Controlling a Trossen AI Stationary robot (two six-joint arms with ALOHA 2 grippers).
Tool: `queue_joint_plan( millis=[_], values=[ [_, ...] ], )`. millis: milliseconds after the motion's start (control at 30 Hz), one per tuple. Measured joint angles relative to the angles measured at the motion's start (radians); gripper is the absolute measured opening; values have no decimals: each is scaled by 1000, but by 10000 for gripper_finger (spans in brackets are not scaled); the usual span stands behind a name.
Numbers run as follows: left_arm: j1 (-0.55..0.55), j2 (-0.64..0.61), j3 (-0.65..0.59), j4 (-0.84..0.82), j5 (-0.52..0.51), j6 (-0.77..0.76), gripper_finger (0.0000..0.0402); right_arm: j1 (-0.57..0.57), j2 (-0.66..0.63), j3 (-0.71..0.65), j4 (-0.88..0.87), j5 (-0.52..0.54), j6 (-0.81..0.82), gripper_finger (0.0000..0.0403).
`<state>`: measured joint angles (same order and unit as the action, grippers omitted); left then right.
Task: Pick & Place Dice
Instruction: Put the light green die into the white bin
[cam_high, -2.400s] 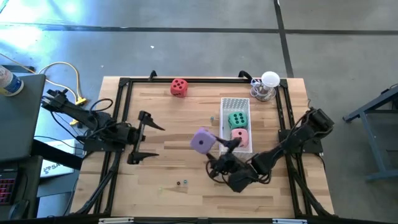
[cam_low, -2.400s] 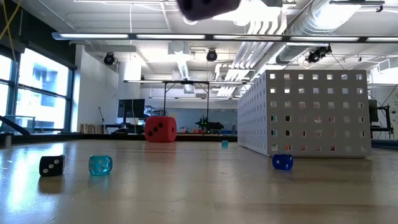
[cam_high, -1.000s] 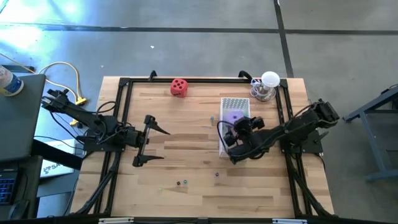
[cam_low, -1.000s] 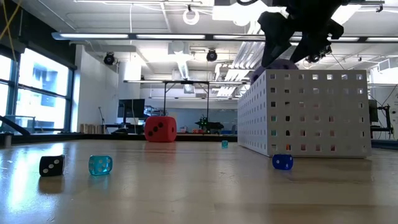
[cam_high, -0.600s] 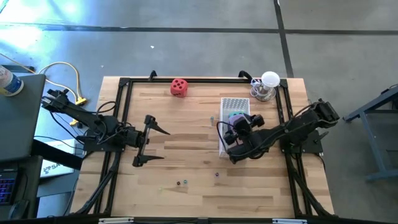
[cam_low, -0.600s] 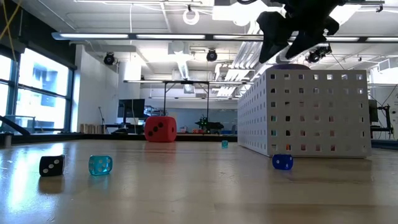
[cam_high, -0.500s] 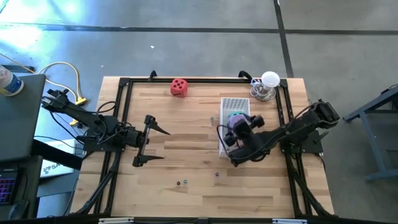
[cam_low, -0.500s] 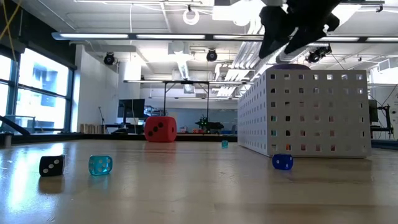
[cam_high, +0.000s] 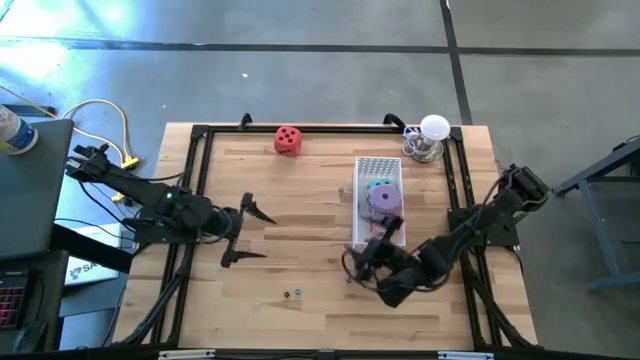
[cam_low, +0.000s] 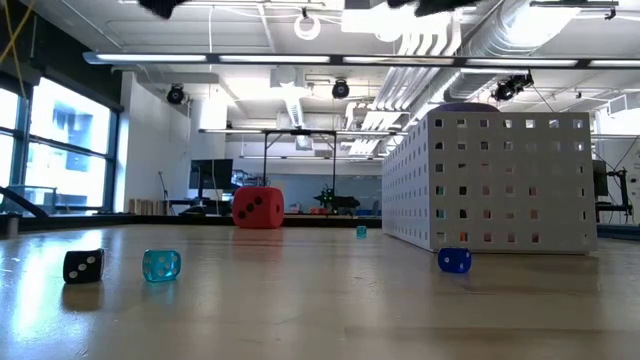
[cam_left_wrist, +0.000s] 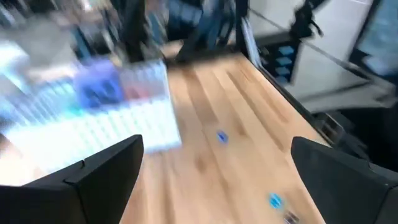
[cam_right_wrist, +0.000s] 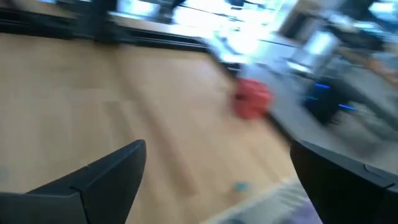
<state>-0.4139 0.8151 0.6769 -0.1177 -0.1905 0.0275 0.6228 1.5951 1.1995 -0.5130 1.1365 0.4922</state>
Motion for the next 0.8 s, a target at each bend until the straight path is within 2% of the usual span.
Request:
queue_joint_plan(
  millis=[133, 233, 300, 367, 467, 633, 800],
  values=[
    [1, 30, 0, -119, 158, -153, 400, 32, 0, 0, 186, -168, -155, 385],
    [-19, 71, 0, -180, 308, -260, 400, 42, 0, 0, 257, -293, -201, 386],
    [-38, 108, 0, -199, 367, -292, 400, 43, 0, 0, 282, -390, -208, 386],
    [-56, 143, 0, -192, 372, -298, 400, 42, 0, 0, 306, -463, -209, 385],
    [-70, 201, 0, -188, 340, -338, 400, 35, 7, 0, 378, -518, -208, 386],
    [-71, 299, 0, -158, 323, -333, 400, 16, 16, 0, 460, -541, -243, 388],
    [-74, 401, 0, -86, 329, -336, 400, -3, 16, 0, 466, -569, -259, 387]
  ],
)
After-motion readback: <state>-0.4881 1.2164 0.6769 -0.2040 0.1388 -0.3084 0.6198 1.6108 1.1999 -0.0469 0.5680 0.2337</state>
